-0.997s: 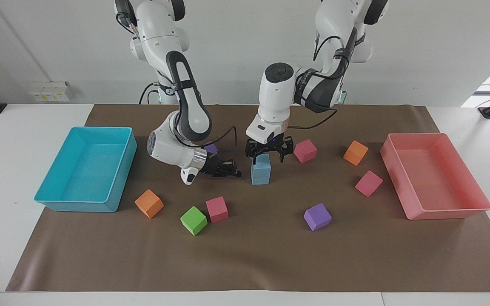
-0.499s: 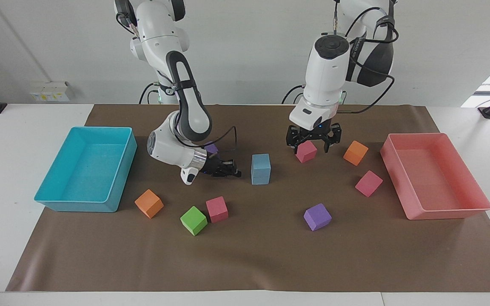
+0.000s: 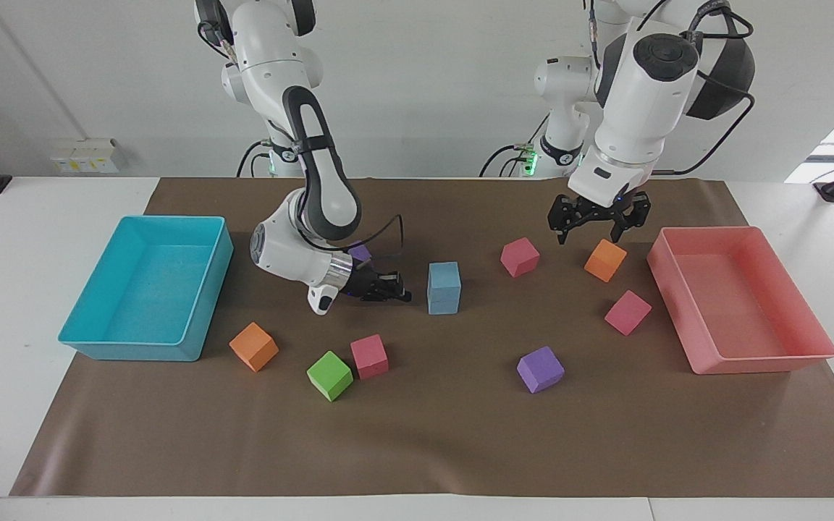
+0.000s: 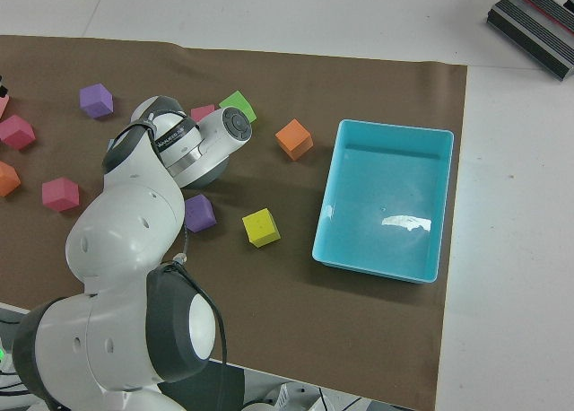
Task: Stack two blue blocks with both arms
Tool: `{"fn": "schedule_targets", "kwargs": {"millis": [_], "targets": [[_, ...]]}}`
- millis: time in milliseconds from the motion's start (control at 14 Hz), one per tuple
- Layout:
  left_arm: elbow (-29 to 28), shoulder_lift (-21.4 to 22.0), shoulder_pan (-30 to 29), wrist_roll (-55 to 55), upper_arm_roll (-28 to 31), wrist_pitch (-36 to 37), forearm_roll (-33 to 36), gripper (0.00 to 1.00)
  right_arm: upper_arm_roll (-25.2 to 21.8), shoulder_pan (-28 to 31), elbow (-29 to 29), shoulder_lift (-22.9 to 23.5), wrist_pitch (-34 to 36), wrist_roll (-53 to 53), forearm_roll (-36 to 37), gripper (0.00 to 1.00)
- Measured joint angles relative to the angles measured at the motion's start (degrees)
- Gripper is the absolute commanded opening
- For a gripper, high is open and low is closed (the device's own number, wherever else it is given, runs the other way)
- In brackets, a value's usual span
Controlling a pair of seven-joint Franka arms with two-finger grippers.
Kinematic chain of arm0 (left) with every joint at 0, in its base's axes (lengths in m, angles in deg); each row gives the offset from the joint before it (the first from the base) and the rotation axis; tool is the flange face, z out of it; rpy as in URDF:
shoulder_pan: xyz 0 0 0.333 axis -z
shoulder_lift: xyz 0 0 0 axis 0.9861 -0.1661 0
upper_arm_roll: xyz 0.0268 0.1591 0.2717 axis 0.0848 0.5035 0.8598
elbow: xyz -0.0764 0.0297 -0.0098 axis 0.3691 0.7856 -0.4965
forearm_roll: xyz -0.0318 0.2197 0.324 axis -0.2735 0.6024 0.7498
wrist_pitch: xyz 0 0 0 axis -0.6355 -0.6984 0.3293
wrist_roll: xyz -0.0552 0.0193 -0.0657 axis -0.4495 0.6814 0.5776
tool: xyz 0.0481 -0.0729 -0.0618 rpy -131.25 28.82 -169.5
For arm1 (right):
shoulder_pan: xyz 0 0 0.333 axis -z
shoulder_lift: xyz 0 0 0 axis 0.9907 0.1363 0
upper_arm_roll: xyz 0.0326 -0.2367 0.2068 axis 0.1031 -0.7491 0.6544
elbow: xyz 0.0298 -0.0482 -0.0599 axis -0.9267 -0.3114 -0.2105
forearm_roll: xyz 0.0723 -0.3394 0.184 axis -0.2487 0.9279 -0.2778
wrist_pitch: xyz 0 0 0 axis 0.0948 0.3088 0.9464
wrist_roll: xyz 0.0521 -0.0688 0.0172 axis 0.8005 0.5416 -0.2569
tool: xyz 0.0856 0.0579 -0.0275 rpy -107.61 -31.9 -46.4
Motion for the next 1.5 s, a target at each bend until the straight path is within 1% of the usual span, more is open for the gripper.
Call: {"fn": "schedule_targets", "kwargs": {"millis": [142,285,356,427,499,712,926,1211,1353,1496], "targets": [[0.00,0.78,-1.40,-1.41,0.04,1.56,-1.45,1.00,0.00,-0.02,0.33,-0.04,0.00,-0.15,0.14,0.00],[0.00,2.28,-4.13,-4.06,0.08,3.38,-2.74,1.00,-0.02,-0.02,0.62,-0.33,0.00,-0.54,1.57,0.00],[0.00,3.12,-5.58,-5.39,0.12,4.45,-3.02,1.00,-0.05,-0.02,0.82,-0.69,0.00,-0.54,3.65,0.15],[-0.01,3.99,-7.17,-6.99,0.16,5.52,-3.15,1.00,-0.09,0.00,1.24,-1.17,0.00,-0.18,6.69,0.81],[-0.02,4.56,-8.63,-8.53,0.19,6.56,-3.21,1.00,-0.17,0.02,1.78,-1.71,0.00,0.96,9.97,1.00],[-0.09,5.17,-12.26,-11.66,0.25,7.75,-3.36,1.00,-0.35,0.04,2.68,-4.01,0.00,3.83,18.25,1.00],[-0.02,5.26,-13.11,-12.10,0.17,7.66,-3.46,1.00,-0.97,0.42,2.99,-7.08,-0.01,7.39,26.47,1.00],[-0.01,5.47,-13.11,-12.10,-0.25,7.62,-3.46,1.00,-1.28,1.77,3.59,-12.32,0.08,15.61,43.02,1.00],[0.16,5.54,-13.11,-12.10,-0.17,7.57,-3.46,1.00,-1.30,2.92,4.57,-14.16,1.90,17.23,50.78,1.00],[0.46,5.67,-13.11,-12.10,-0.07,7.56,-3.46,1.00,-1.35,4.84,7.15,-14.85,5.50,17.36,56.86,1.00]]}}
